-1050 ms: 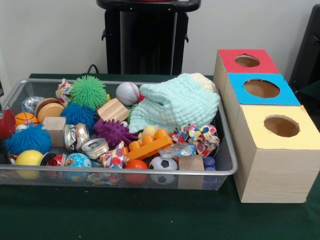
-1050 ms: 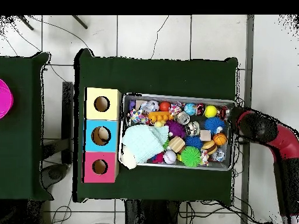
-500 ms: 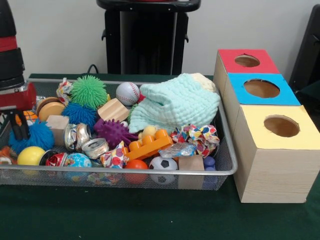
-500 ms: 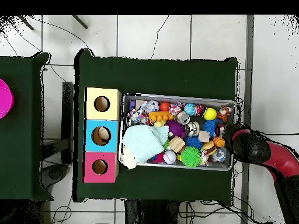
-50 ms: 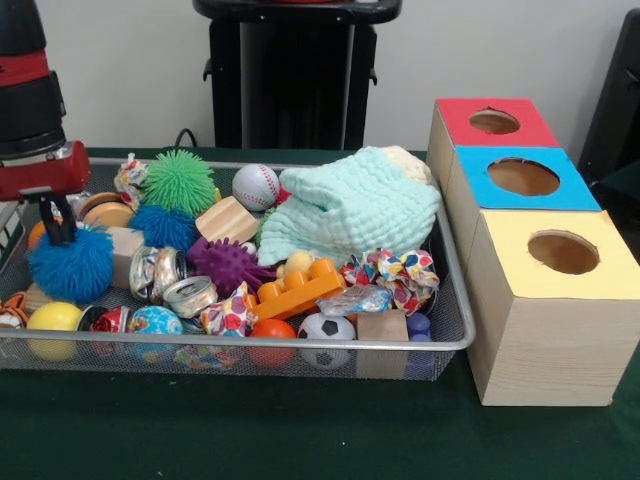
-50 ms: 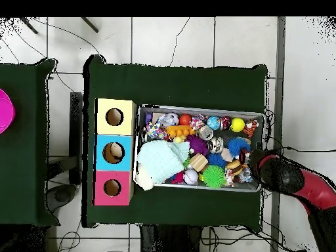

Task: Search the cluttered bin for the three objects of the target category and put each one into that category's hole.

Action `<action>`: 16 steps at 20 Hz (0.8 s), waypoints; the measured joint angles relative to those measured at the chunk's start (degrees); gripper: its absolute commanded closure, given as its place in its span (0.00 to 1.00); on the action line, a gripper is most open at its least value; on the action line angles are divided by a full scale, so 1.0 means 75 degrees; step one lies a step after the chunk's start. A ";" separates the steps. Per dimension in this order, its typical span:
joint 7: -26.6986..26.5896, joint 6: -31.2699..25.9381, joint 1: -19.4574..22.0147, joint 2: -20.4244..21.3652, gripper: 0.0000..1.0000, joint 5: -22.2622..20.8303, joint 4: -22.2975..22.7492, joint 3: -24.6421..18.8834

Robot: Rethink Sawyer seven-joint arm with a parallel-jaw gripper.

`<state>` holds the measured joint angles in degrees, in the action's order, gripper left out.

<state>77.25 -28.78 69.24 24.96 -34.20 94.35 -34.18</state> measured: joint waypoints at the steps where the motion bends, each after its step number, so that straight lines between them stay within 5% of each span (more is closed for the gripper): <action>1: 0.0000 0.0016 -0.0015 0.0025 1.00 0.0036 0.0020 0.0040; 16: 0.0000 0.0583 -0.0292 0.0034 1.00 0.0198 0.0004 0.0573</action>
<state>77.25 -24.40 67.05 25.22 -32.71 94.38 -29.88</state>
